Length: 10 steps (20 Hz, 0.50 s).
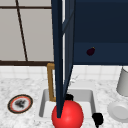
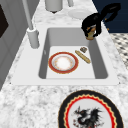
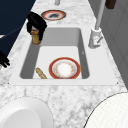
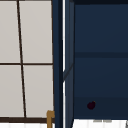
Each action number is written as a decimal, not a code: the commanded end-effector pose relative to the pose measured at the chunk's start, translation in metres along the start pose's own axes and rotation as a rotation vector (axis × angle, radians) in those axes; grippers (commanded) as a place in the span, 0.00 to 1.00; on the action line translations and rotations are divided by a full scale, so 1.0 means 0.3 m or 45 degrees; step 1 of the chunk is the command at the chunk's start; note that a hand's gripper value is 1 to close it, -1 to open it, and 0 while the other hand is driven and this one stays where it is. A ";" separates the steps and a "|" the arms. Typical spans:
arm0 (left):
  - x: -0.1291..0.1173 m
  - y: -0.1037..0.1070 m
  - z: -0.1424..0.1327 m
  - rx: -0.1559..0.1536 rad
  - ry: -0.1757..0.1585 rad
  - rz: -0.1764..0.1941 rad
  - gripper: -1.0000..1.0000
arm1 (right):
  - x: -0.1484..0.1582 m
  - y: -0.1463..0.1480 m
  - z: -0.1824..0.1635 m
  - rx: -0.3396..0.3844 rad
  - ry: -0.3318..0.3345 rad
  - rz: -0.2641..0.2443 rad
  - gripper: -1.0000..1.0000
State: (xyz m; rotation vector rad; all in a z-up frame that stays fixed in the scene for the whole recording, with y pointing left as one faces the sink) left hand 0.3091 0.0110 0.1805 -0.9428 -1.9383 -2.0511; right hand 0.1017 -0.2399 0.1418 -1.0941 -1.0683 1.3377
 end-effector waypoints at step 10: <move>-0.395 -0.166 0.087 0.024 0.007 0.007 1.00 | 0.000 0.000 0.000 0.000 0.000 0.000 0.50</move>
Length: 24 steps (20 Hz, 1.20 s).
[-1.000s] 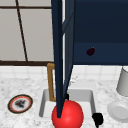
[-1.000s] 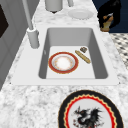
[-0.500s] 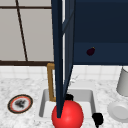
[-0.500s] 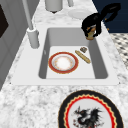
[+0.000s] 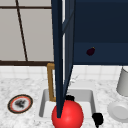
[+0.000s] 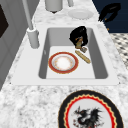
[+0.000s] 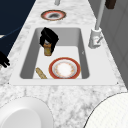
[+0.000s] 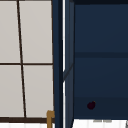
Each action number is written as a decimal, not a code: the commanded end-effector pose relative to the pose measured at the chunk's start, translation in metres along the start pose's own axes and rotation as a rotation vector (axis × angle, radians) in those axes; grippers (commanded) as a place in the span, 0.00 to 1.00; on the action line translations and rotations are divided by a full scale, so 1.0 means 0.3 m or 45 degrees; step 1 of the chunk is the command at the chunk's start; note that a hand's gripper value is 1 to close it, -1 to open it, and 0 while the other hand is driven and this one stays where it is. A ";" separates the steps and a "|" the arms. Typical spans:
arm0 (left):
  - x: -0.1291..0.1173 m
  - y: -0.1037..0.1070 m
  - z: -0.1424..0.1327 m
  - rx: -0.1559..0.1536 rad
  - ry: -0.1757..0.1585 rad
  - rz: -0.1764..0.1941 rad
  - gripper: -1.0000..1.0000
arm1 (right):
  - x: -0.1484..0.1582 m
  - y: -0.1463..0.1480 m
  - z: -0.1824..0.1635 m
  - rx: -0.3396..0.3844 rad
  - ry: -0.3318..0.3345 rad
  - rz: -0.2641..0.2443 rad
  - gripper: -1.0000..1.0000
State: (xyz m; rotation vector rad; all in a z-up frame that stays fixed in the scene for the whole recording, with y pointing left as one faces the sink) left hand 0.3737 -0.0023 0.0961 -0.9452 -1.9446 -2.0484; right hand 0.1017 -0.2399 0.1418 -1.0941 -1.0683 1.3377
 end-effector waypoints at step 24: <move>-0.587 -0.366 0.079 0.035 0.104 0.007 1.00 | 0.000 0.000 0.000 0.000 0.000 0.000 0.50</move>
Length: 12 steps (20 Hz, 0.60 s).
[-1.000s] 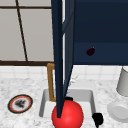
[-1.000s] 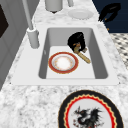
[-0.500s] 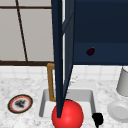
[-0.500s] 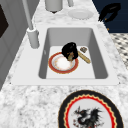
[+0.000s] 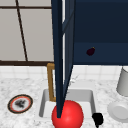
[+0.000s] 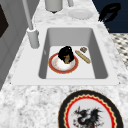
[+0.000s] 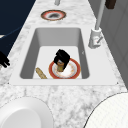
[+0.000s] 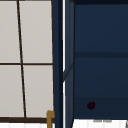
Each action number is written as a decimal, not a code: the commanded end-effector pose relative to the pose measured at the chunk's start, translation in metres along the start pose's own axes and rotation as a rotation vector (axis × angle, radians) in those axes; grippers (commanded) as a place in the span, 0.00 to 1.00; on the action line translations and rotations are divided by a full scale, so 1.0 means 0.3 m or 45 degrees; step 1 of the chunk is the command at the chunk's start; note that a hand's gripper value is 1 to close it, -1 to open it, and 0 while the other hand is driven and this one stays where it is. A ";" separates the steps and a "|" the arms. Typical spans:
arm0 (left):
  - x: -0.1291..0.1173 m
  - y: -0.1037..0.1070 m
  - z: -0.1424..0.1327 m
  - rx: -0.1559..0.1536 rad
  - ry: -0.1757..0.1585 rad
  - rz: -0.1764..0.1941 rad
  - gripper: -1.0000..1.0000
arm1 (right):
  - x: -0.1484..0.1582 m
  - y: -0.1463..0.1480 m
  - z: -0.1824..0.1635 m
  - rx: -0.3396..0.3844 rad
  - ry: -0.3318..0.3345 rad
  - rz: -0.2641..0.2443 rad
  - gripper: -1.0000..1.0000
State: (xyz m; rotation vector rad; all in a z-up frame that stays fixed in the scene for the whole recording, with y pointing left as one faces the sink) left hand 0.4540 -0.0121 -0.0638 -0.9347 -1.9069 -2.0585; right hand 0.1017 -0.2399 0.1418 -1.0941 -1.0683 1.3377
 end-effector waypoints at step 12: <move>0.009 -0.037 -0.013 0.011 0.030 -0.002 1.00 | 0.000 0.000 0.000 0.000 0.000 0.000 0.50</move>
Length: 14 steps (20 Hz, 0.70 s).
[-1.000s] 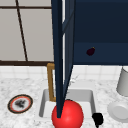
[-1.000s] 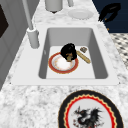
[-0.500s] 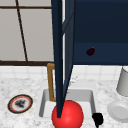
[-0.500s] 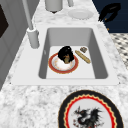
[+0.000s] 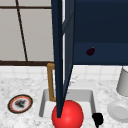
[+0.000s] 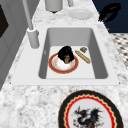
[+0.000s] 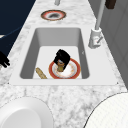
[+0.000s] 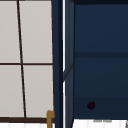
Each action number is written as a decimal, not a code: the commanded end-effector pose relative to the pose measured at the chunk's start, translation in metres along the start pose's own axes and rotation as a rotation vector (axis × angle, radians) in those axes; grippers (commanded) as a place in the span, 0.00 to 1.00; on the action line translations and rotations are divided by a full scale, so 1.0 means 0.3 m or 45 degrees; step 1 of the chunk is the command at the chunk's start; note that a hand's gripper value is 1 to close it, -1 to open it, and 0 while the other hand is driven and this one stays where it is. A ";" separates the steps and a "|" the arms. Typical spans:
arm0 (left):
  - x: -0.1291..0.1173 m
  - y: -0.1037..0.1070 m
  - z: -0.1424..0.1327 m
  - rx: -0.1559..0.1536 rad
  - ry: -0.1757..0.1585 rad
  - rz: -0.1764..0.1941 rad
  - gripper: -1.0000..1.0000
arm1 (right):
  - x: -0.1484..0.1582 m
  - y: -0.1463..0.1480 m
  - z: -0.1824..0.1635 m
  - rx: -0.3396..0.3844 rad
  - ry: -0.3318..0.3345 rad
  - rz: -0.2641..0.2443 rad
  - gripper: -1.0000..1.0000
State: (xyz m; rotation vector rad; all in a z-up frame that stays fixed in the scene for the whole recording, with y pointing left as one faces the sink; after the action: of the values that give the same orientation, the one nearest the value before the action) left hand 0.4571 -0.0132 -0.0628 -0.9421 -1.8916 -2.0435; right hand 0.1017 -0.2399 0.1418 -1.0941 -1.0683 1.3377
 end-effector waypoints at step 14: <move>0.122 0.098 0.008 -0.033 0.038 -0.094 0.00 | 0.000 0.000 0.000 0.000 0.000 0.000 0.50</move>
State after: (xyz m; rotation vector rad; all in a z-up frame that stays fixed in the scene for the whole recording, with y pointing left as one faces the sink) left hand 0.4420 -0.0158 -0.0263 -0.9310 -1.8984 -2.1164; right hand 0.1017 -0.2399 0.1418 -1.0941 -1.0683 1.3377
